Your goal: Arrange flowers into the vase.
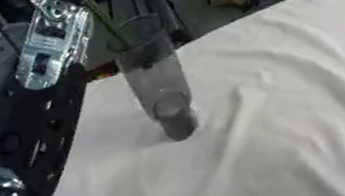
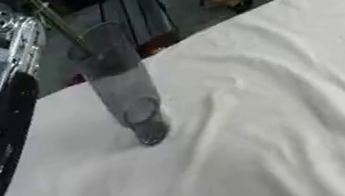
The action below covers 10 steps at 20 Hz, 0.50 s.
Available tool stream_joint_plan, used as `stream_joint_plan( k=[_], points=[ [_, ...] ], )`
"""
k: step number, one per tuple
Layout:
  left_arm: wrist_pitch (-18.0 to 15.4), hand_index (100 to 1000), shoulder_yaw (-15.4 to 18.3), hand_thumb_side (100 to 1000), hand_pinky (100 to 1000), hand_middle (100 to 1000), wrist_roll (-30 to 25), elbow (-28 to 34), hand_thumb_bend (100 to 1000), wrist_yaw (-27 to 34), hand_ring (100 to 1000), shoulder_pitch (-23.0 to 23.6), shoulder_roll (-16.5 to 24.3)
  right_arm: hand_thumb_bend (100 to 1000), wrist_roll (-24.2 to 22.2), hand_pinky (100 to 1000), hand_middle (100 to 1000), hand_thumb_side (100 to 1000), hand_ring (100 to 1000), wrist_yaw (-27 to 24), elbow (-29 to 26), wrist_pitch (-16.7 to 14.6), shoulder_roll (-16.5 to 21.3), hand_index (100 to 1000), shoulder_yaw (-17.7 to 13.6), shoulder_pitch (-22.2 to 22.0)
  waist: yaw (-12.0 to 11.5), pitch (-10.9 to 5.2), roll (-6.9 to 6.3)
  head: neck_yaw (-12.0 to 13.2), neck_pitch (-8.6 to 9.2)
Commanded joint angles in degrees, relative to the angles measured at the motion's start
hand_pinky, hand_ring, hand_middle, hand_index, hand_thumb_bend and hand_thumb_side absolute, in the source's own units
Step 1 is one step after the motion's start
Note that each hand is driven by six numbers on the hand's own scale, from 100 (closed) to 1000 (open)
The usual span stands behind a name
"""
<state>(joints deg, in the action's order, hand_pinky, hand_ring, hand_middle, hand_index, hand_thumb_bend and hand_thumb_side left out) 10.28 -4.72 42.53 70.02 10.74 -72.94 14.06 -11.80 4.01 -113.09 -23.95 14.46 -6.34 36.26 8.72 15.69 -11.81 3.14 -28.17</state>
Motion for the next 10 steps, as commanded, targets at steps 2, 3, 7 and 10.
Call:
stream_joint_plan(
  k=[2,3,7,10],
  points=[
    [0.17,100,0.06,553,100,100,-0.3,0.9,100,-0.78,100,-1.08,1.64,162,0.31,800,764,1000,833,0.22,-1.46,0.07,0.58,921,-0.19,0.51,-0.04,-1.51,0.59,0.02,0.51],
    [0.19,100,-0.05,554,100,100,-0.47,0.94,100,-1.09,100,-1.08,1.65,162,0.29,800,764,1000,833,0.23,-1.47,0.09,0.57,921,-0.19,0.5,-0.03,-1.51,0.58,0.0,0.53],
    [0.32,100,-0.22,555,100,100,-1.19,1.09,100,-1.98,100,-1.1,1.5,163,0.27,800,763,1000,832,0.23,-1.5,0.14,0.56,921,-0.21,0.52,0.04,-1.45,0.57,0.05,0.63],
    [0.41,100,-0.16,555,100,100,-1.39,1.11,100,-2.2,100,-1.1,1.46,163,0.27,800,763,1000,832,0.22,-1.5,0.14,0.56,921,-0.22,0.52,0.05,-1.44,0.57,0.06,0.63]
  ],
)
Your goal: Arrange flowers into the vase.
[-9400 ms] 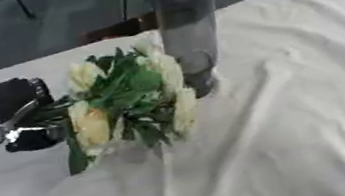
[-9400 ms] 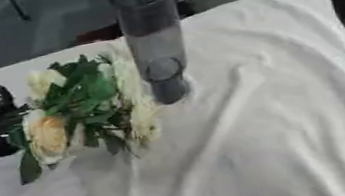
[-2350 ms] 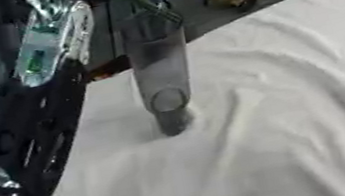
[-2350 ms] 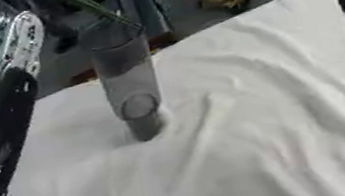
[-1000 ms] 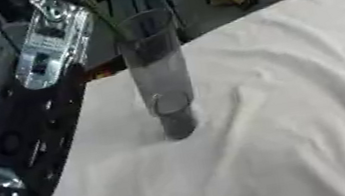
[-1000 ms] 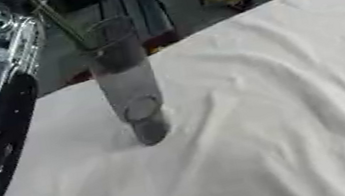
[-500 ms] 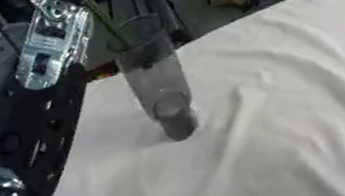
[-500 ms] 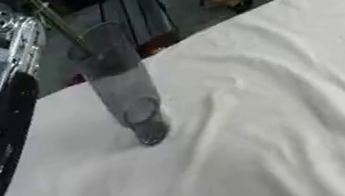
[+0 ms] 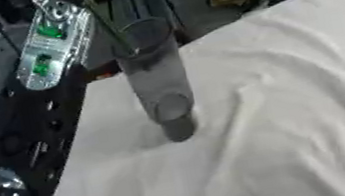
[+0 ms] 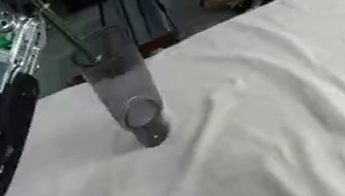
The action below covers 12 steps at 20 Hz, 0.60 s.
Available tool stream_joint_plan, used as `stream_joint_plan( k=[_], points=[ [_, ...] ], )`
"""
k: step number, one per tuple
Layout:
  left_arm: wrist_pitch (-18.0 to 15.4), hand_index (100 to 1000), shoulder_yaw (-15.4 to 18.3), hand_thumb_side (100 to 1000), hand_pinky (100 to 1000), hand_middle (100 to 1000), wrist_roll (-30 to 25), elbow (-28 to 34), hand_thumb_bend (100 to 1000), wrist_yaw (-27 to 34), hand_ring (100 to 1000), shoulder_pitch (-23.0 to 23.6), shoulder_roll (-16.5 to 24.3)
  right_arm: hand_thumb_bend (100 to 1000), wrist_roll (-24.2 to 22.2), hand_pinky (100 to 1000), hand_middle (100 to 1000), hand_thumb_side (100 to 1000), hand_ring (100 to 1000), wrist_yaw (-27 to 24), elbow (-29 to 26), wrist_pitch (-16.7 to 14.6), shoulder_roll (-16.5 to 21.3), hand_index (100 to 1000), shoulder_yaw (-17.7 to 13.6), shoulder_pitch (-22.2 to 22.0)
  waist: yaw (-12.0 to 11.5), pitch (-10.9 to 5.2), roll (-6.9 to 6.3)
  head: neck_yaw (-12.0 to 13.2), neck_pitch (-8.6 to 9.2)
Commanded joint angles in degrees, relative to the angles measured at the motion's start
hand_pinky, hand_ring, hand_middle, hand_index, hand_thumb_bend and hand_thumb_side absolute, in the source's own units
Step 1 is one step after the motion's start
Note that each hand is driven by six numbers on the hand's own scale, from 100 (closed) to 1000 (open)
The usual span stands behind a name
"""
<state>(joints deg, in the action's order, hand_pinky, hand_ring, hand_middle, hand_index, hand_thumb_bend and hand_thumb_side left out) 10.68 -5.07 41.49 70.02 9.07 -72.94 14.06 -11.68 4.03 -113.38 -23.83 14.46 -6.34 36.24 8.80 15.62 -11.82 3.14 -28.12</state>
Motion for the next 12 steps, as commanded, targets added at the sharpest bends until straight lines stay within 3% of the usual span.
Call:
stream_joint_plan(
  k=[1,12],
  points=[
    [0.08,100,0.16,556,100,100,-0.41,1.04,100,-0.53,100,-1.13,1.38,162,0.16,800,763,1000,832,0.21,-1.2,0.03,0.55,921,-0.25,0.55,0.01,-1.33,0.57,0.06,0.63],
    [0.3,100,-0.47,590,100,100,-1.64,0.92,100,0.4,100,-1.4,0.91,158,0.48,799,763,1000,832,0.31,-1.21,0.06,0.43,921,-0.34,0.59,0.13,-1.32,0.52,0.08,0.72]
  ],
)
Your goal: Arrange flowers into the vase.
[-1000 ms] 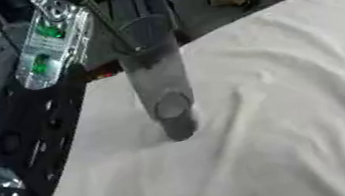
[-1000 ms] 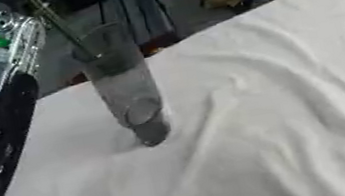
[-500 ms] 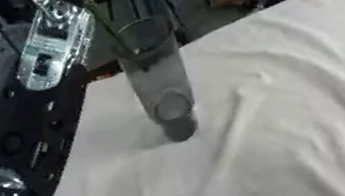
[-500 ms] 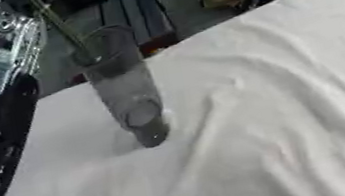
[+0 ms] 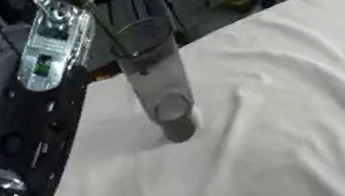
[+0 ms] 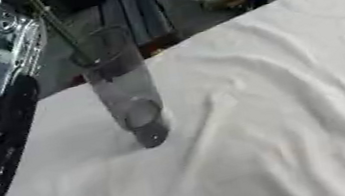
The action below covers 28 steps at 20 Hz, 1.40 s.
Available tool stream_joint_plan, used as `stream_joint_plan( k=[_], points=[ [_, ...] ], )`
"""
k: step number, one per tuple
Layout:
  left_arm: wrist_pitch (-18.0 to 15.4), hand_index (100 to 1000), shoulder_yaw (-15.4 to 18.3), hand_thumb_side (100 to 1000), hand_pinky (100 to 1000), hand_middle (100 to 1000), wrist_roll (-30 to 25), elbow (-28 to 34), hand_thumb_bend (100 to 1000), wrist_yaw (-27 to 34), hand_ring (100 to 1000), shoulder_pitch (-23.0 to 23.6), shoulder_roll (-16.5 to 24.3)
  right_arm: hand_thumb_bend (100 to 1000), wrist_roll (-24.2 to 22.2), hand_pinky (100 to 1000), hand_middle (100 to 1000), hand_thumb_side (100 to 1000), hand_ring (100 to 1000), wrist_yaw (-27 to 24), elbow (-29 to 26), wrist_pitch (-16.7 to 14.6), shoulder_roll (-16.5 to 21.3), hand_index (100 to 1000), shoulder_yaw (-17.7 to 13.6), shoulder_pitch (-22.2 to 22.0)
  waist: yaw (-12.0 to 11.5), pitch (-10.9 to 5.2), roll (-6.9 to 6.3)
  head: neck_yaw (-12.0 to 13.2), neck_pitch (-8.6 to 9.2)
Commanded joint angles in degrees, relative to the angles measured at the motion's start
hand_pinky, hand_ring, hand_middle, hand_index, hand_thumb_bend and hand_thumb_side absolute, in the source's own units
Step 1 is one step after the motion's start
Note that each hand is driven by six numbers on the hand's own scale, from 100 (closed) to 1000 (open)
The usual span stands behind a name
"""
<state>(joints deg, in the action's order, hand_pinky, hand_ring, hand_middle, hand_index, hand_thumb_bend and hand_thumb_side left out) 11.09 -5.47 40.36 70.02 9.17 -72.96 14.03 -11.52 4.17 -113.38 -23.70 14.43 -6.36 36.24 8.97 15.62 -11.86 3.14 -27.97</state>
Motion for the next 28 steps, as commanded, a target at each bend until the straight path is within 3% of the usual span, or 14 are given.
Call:
stream_joint_plan(
  k=[1,8,9,13,19,20,28],
  points=[
    [-0.05,100,-0.26,611,100,100,-0.81,0.92,100,0.33,100,-1.35,0.95,159,0.36,799,763,1000,832,0.19,-1.21,-0.07,0.45,921,-0.33,0.6,-0.02,-1.32,0.56,0.07,0.56],
    [0.74,100,-1.01,677,100,143,-3.43,1.15,100,-0.97,129,-1.16,0.86,157,0.56,799,763,1000,833,0.29,-1.21,-0.06,0.27,920,-0.34,0.65,0.06,-1.29,0.6,0.03,0.69],
    [0.75,100,-1.12,742,100,234,-3.67,1.21,100,-1.1,208,-1.11,0.82,156,0.6,799,763,1000,832,0.31,-1.21,-0.06,0.26,920,-0.36,0.66,0.08,-1.28,0.6,0.06,0.7],
    [0.41,100,-1.5,794,100,258,-4.38,1.32,100,-1.73,228,-0.87,0.73,155,0.77,799,763,1000,833,0.35,-1.21,-0.06,0.23,920,-0.42,0.73,0.14,-1.19,0.63,0.01,0.76],
    [-0.18,101,-1.75,793,100,258,-4.78,1.06,100,-3.08,228,-0.7,0.72,156,0.91,799,763,1000,833,0.47,-1.21,-0.01,0.24,920,-0.45,0.76,0.16,-1.14,0.64,-0.03,0.83],
    [-0.27,162,-1.83,802,104,262,-4.84,1.07,100,-3.22,233,-0.64,0.75,153,0.95,798,763,1000,833,0.48,-1.21,-0.01,0.22,920,-0.48,0.78,0.16,-1.13,0.66,-0.08,0.85],
    [-1.15,181,-2.44,814,107,267,-5.63,0.73,100,-6.32,237,-0.02,0.89,152,1.4,798,763,1000,833,0.68,-1.21,0.02,0.09,920,-0.63,0.83,0.11,-1.08,0.81,-0.26,0.9]
  ],
)
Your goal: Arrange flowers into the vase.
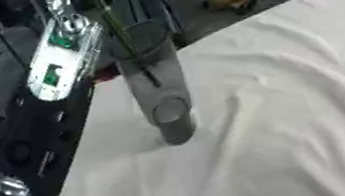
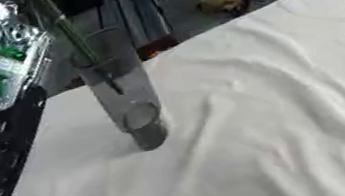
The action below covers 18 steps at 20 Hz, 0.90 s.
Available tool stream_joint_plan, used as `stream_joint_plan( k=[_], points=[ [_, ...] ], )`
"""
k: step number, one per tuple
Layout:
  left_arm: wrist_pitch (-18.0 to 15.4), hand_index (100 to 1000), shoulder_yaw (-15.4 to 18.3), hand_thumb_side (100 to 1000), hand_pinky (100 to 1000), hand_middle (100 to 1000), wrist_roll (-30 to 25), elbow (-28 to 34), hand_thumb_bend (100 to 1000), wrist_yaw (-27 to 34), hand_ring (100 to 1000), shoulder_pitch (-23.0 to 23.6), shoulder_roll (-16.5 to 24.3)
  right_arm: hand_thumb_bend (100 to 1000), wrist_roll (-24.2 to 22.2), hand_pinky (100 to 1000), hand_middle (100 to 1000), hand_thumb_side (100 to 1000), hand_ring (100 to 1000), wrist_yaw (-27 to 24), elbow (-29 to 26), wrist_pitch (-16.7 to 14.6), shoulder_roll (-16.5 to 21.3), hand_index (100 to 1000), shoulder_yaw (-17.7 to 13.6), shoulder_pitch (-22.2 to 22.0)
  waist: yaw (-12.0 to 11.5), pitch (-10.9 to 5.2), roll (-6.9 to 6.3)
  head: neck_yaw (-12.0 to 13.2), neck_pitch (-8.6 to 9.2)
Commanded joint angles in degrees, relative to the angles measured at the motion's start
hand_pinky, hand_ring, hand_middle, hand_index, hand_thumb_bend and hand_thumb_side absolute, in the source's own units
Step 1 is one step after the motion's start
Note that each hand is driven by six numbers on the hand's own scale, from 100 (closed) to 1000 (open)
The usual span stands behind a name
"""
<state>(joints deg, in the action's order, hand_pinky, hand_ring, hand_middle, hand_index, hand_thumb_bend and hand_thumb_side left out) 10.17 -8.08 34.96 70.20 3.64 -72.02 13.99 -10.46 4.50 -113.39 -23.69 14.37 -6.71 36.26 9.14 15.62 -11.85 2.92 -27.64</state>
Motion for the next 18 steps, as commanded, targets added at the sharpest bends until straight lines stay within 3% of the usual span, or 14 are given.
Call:
stream_joint_plan(
  k=[1,2,3,18],
  points=[
    [-0.24,181,0.19,814,107,267,-0.27,0.54,100,-0.87,237,-0.96,0.92,152,0.36,798,763,1000,833,0.36,-1.2,0.02,0.15,920,-0.28,0.82,-0.06,-1.08,0.81,-0.04,0.57],
    [-0.24,203,0.2,824,110,271,-0.29,0.52,100,-0.92,240,-0.96,0.92,152,0.37,798,764,1000,833,0.36,-1.2,0.02,0.14,920,-0.26,0.82,-0.07,-1.08,0.81,-0.04,0.57],
    [-0.31,287,-0.05,840,123,305,-0.39,0.58,100,-1.23,263,-0.83,1.09,150,0.39,798,763,1000,833,0.28,-1.2,0.03,0.06,920,-0.21,0.81,-0.15,-1.1,0.86,-0.11,0.53],
    [1.04,465,-1.13,856,211,474,-3.79,0.67,100,-9.29,415,0.64,1.84,148,0.97,797,762,1000,832,0.66,-1.2,0.12,-0.2,919,-0.44,0.71,-0.54,-1.21,1.22,-0.45,0.39]
  ],
)
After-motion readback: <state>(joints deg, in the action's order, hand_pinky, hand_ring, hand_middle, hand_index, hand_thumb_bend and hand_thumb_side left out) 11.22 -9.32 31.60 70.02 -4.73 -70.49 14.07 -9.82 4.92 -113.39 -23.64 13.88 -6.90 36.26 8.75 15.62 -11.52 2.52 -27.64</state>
